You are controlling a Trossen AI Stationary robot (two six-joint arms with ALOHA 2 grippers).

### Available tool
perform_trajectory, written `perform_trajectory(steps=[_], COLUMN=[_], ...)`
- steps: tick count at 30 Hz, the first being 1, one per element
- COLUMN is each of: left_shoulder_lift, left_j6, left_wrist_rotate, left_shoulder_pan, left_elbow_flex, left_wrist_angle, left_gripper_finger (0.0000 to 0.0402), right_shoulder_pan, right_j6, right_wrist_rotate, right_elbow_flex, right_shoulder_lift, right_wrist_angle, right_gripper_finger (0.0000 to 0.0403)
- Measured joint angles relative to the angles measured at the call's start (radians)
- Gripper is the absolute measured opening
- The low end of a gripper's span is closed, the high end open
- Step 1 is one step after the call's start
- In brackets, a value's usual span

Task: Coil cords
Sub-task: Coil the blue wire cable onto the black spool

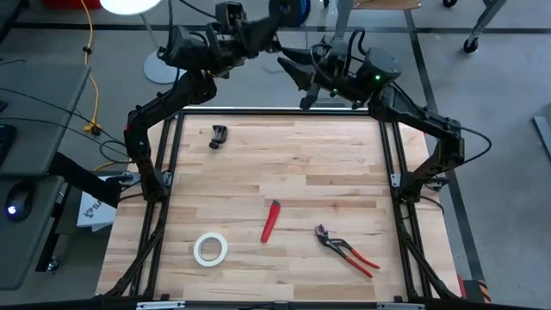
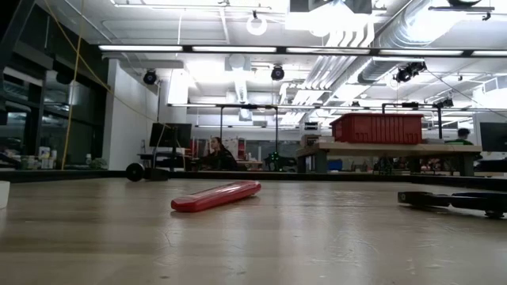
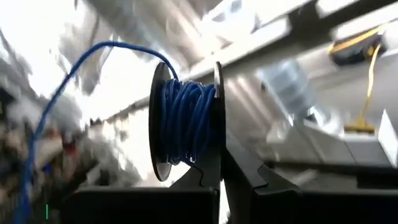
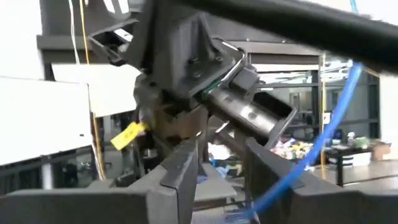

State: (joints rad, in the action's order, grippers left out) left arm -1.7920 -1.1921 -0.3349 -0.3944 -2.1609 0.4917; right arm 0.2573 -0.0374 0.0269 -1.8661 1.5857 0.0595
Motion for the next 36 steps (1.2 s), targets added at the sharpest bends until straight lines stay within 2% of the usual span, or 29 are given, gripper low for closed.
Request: perform_trajectory(steps=[6,8,11,16,21,26,28,31,36], left_shoulder_lift=[0.0,0.0,0.0,0.0,0.0,0.003,0.005,0.01,0.003], left_j6=[0.072,0.128,0.181,0.177,0.128,0.205,0.258,0.287,0.323], left_wrist_rotate=[0.213,0.253,0.272,0.258,0.253,0.12,0.022,-0.136,-0.15], left_shoulder_pan=[0.003,0.003,0.003,-0.004,0.006,-0.012,-0.036,-0.055,-0.054], left_elbow_flex=[0.0,0.0,0.0,0.0,0.0,0.0,0.0,-0.002,0.0], left_wrist_angle=[0.144,0.192,0.25,0.284,0.344,0.479,0.549,0.565,0.573], left_gripper_finger=[0.0,0.0,0.0,0.0,0.0,0.0,0.0,0.0,0.0], right_shoulder_pan=[-0.003,-0.002,-0.002,-0.008,0.009,0.012,0.012,0.013,0.018], right_j6=[-0.081,-0.103,-0.12,-0.136,-0.203,-0.175,-0.159,-0.137,-0.053], right_wrist_rotate=[0.01,0.01,0.01,0.005,-0.005,-0.006,-0.004,-0.004,0.013], right_elbow_flex=[0.001,0.001,0.001,0.001,0.001,0.001,0.001,0.001,0.001], right_shoulder_lift=[0.011,0.012,0.013,0.013,0.013,0.013,0.01,0.007,0.005], right_wrist_angle=[0.014,0.026,0.024,0.033,0.042,0.036,0.035,0.038,0.036], right_gripper_finger=[0.0101,0.0091,0.0067,0.0024,0.0045,0.0087,0.0099,0.0109,0.011])
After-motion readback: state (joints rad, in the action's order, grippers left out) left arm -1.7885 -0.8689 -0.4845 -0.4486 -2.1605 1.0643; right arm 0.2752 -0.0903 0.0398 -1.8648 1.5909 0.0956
